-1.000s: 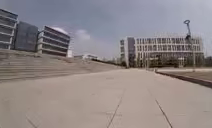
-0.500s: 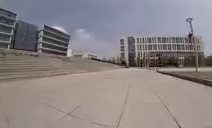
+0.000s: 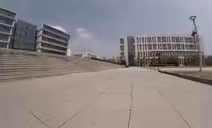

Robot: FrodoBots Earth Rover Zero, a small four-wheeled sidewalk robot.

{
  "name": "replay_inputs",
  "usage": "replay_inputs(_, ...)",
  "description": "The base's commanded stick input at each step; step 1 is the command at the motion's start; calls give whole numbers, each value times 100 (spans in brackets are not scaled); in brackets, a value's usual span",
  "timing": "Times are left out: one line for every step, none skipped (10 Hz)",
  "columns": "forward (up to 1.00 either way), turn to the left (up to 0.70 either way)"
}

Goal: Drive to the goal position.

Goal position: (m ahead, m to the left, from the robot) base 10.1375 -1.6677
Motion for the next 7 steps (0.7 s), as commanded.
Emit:
replay_inputs(70,0)
replay_inputs(70,0)
replay_inputs(70,0)
replay_inputs(70,0)
replay_inputs(70,0)
replay_inputs(70,0)
replay_inputs(70,0)
